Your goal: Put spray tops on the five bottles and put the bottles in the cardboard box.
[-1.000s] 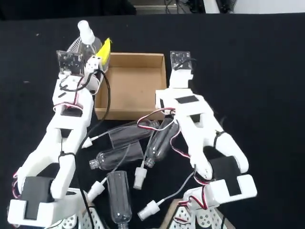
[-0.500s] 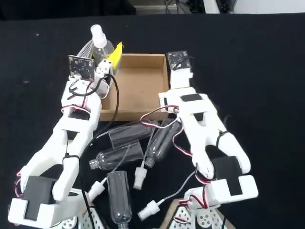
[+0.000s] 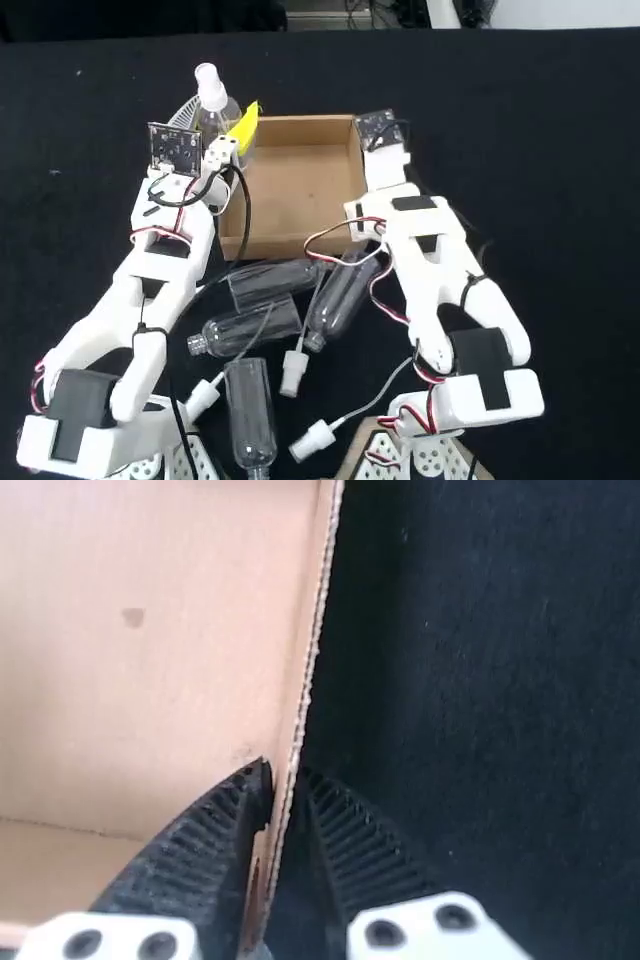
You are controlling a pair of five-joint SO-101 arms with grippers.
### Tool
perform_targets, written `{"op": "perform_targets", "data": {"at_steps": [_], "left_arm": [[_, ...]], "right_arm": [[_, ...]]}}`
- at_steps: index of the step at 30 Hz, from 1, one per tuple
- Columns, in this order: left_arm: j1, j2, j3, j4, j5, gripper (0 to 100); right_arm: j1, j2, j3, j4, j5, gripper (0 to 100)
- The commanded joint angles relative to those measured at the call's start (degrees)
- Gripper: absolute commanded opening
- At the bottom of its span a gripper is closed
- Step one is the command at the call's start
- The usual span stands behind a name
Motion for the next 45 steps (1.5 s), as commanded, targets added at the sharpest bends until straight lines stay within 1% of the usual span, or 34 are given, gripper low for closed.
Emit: {"op": "perform_targets", "data": {"at_steps": [1, 4, 6, 13, 18, 21, 24, 27, 35, 39, 45], "left_arm": [[1.5, -0.4, -1.9, -1.5, 0.7, 3], [2.2, -0.2, -1.6, -1.5, 0.7, 3], [2.5, 1.1, -1.9, -1.5, 0.7, 3], [2.6, 9.9, -5.6, -2.0, 0.8, 3], [2.4, 10.7, -6.1, -2.0, 0.5, 3], [1.8, 10.6, -4.8, -2.8, 0.3, 3], [1.4, 10.6, -1.0, -8.9, 0.3, 3], [1.1, 11.1, 2.8, -14.2, 0.3, 3], [-2.4, 10.6, 5.6, -14.5, 0.3, 3], [-2.9, 10.6, 8.6, -14.9, 0.3, 3], [-3.4, 10.5, 11.5, -15.0, 0.3, 3]], "right_arm": [[-1.1, -6.2, 3.3, 0.5, 0.4, 1.0], [-2.0, -9.8, 6.0, 0.4, 0.4, 1.0], [-2.4, -11.0, 7.8, -1.8, 0.4, 1.0], [-2.4, -9.6, 8.0, -3.4, 0.5, 1.1], [-2.4, -8.1, 6.8, -3.1, 0.5, 1.1], [-2.4, -6.9, 6.1, -2.9, 0.4, 1.1], [-2.8, -6.8, 4.3, 1.2, 0.2, 1.1], [-3.8, -6.4, 1.6, 5.8, -2.6, 1.1], [-7.9, -6.3, 0.8, 6.5, -3.5, 1.1], [-7.8, -6.3, 1.4, 4.0, -3.3, 1.1], [-7.7, -6.3, 1.0, 3.5, -3.2, 1.1]]}}
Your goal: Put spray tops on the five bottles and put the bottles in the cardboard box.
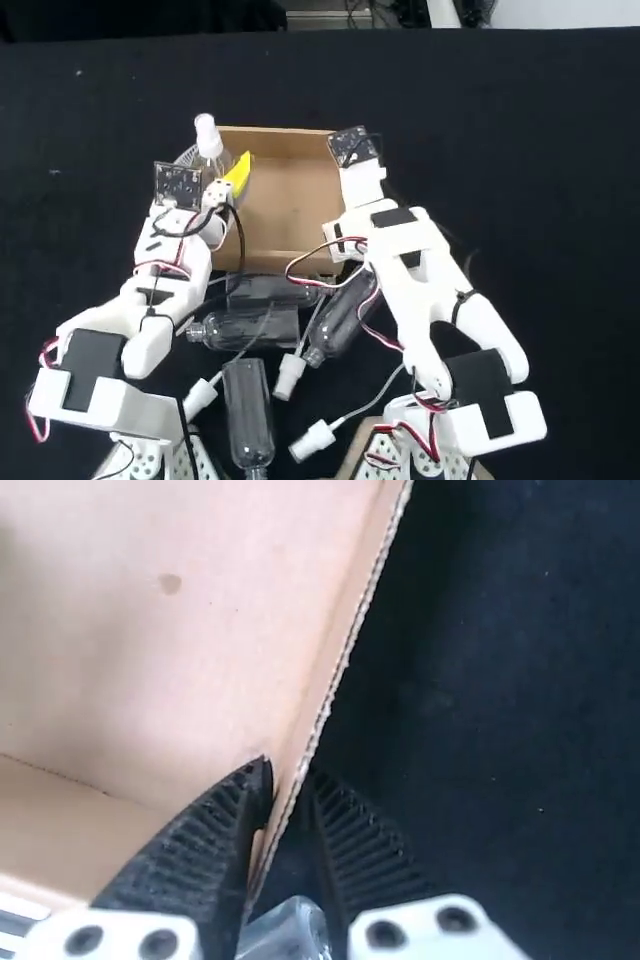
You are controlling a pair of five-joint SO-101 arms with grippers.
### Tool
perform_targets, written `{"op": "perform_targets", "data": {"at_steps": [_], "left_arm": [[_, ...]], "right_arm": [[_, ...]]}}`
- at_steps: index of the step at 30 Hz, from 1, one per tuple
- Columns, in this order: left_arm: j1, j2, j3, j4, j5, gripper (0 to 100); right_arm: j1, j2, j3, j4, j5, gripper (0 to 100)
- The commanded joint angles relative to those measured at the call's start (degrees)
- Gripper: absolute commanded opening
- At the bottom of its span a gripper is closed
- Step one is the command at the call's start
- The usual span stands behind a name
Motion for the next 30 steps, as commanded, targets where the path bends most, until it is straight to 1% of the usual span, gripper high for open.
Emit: {"op": "perform_targets", "data": {"at_steps": [1, 3, 6, 8, 12, 17, 19, 23, 25, 30], "left_arm": [[-1.9, -1.1, 0.7, -1.6, 0.0, 3], [-2.3, -1.1, 1.4, -3.3, 0.0, 3], [-2.7, -1.1, 4.4, -10.1, 0.0, 3], [-2.9, -1.1, 6.0, -12.8, 0.0, 3], [-2.9, -1.1, 6.0, -12.9, 0.0, 3], [-2.5, -1.1, 4.4, -12.9, 0.0, 3], [-2.9, -1.1, 2.7, -12.8, 0.0, 3], [-4.1, -0.3, -1.7, -12.8, 0.0, 3], [-4.2, 0.7, -4.3, -12.7, 0.1, 3], [-4.0, 7.8, -11.6, -12.7, 0.1, 3]], "right_arm": [[-1.0, -0.3, -3.3, -1.3, 0.0, 1.1], [-1.0, -0.3, -3.5, -1.5, 0.3, 1.1], [-1.0, -0.3, -3.4, -3.3, 2.4, 1.1], [-1.0, -0.3, -3.4, -3.8, 2.7, 1.1], [-1.2, -0.3, -3.5, -3.7, 2.7, 2.1], [-1.3, -0.3, -4.6, -3.3, 2.5, 17.8], [-1.4, -0.7, -4.6, -3.3, 2.3, 22.1], [-1.4, -0.8, -6.8, -3.3, 1.8, 20.8], [-1.2, -0.9, -7.7, -3.3, -0.3, 20.1], [-1.3, -2.2, -8.7, -0.3, -1.4, 20.1]]}}
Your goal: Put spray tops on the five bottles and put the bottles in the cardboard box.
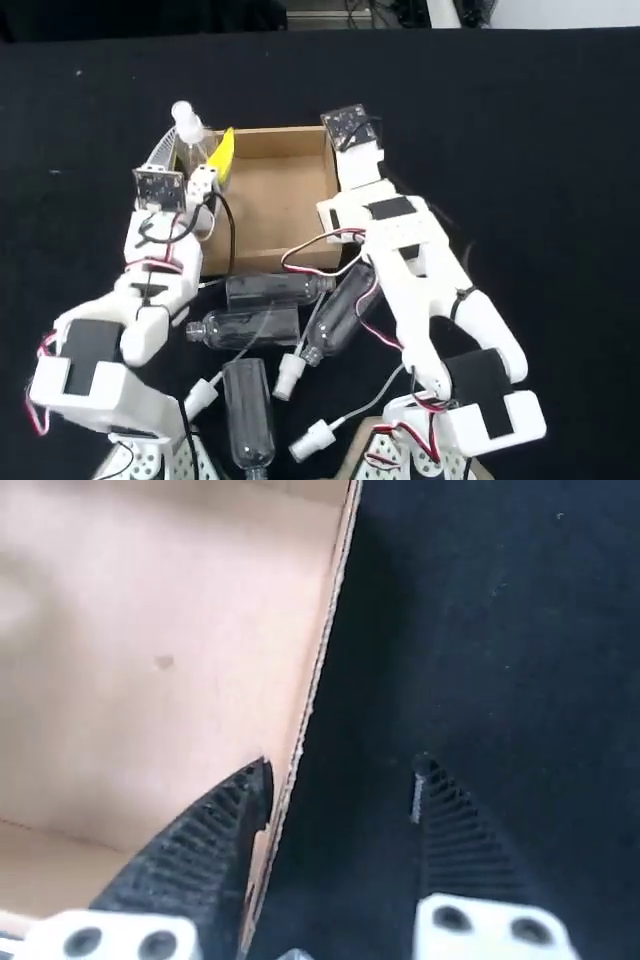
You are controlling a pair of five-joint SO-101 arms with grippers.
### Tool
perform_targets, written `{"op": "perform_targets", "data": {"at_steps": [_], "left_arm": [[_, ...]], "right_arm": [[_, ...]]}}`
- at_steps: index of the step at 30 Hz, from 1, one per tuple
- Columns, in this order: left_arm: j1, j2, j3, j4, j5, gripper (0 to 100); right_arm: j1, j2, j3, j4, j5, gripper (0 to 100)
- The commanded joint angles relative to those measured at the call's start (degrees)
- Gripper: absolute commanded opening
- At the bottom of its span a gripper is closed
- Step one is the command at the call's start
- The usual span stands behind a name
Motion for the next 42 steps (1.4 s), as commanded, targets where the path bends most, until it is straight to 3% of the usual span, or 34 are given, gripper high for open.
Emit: {"op": "perform_targets", "data": {"at_steps": [1, 10, 18, 37, 42], "left_arm": [[-0.8, 4.6, -8.0, -1.3, 0.2, 3], [-0.8, 12.2, -13.6, -1.8, 0.1, 3], [-1.2, 12.8, -15.8, -1.7, 0.1, 3], [-0.7, 21.6, -19.1, -1.8, 0.1, 3], [-0.7, 22.2, -18.6, -5.0, -1.1, 5]], "right_arm": [[-0.6, -3.3, -3.6, 2.8, -0.8, 20.1], [-0.4, -13.8, 0.6, 5.2, -2.5, 19.8], [-0.4, -13.7, 8.3, -0.9, -6.8, 19.8], [-0.4, -18.4, 10.9, -1.1, -6.8, 19.8], [-0.4, -18.4, 10.9, -1.1, -6.8, 19.8]]}}
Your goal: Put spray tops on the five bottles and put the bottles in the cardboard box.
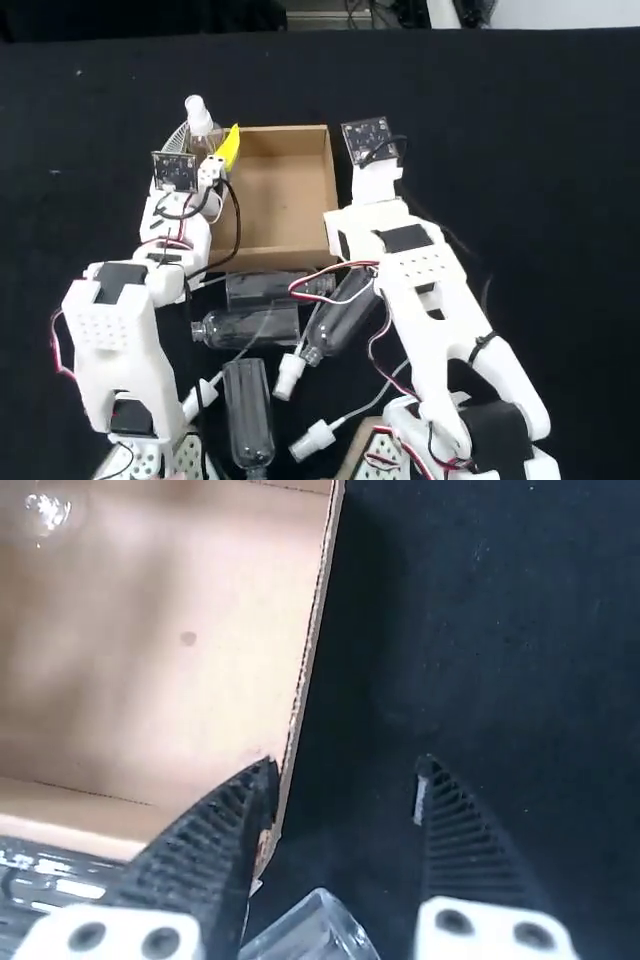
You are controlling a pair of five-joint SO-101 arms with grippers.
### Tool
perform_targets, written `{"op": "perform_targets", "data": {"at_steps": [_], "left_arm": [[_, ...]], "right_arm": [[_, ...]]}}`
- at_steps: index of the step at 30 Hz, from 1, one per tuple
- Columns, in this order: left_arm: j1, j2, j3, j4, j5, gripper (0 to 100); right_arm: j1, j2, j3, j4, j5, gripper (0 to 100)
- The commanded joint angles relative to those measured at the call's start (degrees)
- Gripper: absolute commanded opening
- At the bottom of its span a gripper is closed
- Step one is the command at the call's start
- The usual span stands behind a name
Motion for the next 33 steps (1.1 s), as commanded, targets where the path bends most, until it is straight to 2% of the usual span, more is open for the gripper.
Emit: {"op": "perform_targets", "data": {"at_steps": [1, 6, 8, 33], "left_arm": [[-0.4, -0.6, -1.9, -2.0, -2.8, 7], [-0.4, -0.5, 0.2, -2.5, -4.9, 25], [-0.6, -0.5, 0.4, -2.5, -4.9, 28], [-1.5, -1.2, 0.0, -2.5, -5.5, 28]], "right_arm": [[-0.3, -2.9, -0.6, -1.4, -0.4, 19.8], [-0.3, -2.9, -0.6, -1.4, -0.4, 19.8], [-0.3, -2.9, -0.6, -1.4, -0.4, 19.8], [-0.3, -2.8, -0.6, -1.5, -0.4, 19.8]]}}
